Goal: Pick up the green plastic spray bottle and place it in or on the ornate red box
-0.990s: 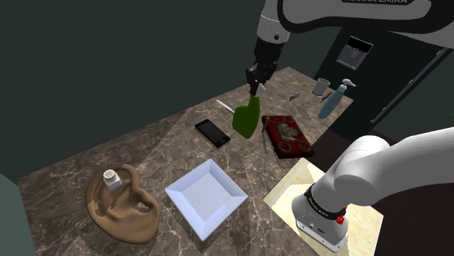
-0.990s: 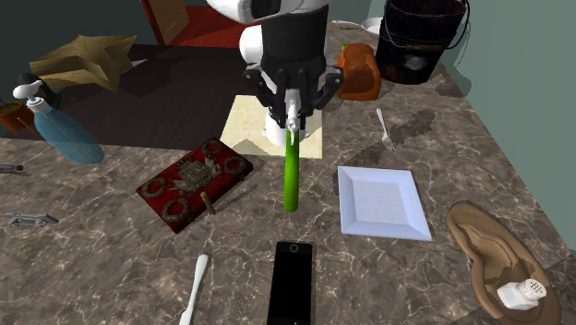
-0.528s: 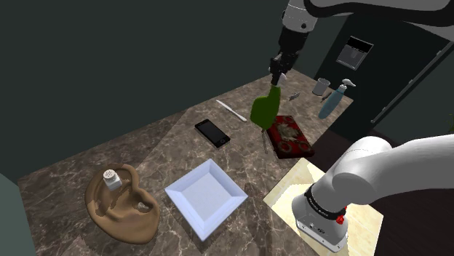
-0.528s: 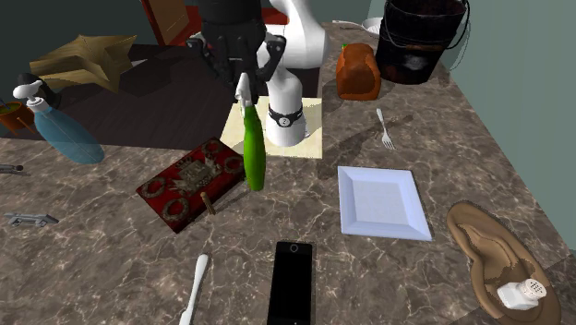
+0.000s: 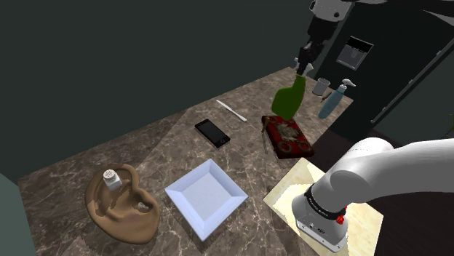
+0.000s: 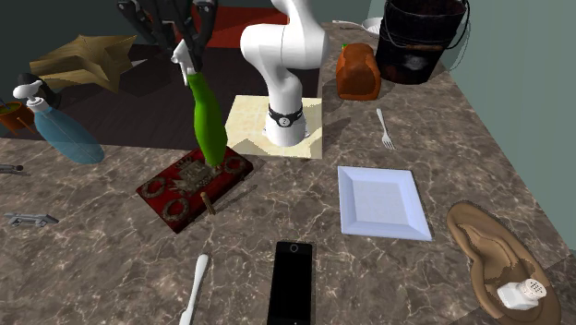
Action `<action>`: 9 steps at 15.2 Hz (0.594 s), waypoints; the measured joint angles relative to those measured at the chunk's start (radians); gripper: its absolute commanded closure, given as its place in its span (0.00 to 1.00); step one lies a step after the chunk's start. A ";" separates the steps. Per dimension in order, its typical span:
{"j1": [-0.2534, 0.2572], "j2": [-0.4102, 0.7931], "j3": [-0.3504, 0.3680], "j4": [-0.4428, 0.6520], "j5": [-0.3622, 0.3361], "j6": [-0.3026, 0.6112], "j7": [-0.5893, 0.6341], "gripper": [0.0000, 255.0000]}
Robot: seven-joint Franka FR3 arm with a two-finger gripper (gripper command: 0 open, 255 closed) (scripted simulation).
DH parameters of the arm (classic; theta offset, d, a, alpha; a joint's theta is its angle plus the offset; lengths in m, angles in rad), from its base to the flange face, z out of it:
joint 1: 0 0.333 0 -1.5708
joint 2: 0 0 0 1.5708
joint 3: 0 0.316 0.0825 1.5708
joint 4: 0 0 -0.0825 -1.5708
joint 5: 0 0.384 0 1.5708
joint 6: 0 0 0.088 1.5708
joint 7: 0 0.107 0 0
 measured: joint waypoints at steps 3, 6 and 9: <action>-0.017 0.026 -0.056 0.055 -0.030 -0.023 -0.070 1.00; -0.036 0.041 -0.116 0.105 -0.062 -0.050 -0.147 1.00; -0.047 0.058 -0.159 0.149 -0.082 -0.069 -0.203 1.00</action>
